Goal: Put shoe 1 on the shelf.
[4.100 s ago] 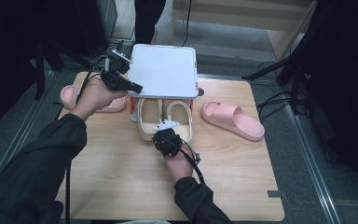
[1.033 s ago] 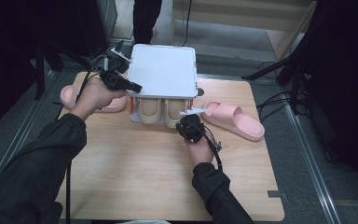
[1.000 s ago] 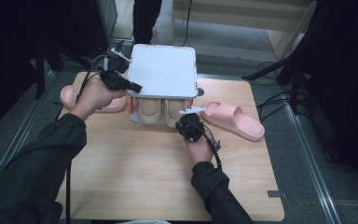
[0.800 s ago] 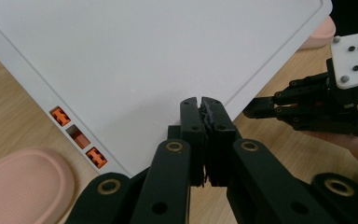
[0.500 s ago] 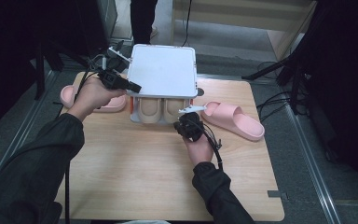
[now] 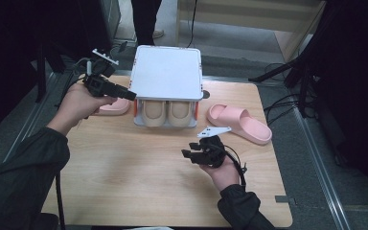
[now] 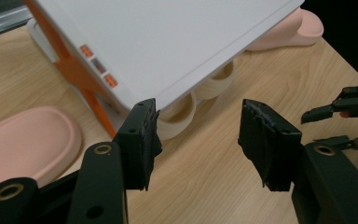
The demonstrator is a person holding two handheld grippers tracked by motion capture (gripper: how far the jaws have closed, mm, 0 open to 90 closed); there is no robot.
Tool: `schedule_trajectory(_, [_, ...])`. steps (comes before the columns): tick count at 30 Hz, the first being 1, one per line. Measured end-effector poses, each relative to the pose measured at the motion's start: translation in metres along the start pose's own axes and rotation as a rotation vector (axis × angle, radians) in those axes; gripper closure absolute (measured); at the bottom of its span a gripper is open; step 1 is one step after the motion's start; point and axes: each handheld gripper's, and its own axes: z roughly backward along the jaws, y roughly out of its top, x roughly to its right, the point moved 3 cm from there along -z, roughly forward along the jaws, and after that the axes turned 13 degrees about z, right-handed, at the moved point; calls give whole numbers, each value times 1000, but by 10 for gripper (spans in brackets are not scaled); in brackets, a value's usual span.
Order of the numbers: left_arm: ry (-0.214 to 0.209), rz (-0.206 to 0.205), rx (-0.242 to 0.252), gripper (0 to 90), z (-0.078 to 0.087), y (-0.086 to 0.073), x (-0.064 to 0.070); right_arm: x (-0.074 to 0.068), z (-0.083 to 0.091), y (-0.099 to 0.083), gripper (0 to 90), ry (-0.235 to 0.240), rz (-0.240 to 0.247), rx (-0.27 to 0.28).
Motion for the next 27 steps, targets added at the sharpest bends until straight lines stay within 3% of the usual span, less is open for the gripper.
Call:
schedule_trajectory(2, [6, 11, 10, 483, 4, -8, -5, -2, 4, -6, 541, 27, -7, -6])
schedule_trajectory(9, [56, 69, 32, 580, 6, -34, -35, -4, 2, -22, 636, 45, -27, 22])
schedule_trajectory(14, [120, 92, 15, 685, -7, -48, -59, -9, 2, -17, 652, 30, 21, 41])
schedule_trajectory(22, [214, 136, 65, 890, -31, -55, -93, -13, -3, -14, 719, 40, 47, 9])
schedule_trajectory(27, [239, 197, 101, 895, -42, -50, -114, -10, -4, -15, 734, 32, 50, -1])
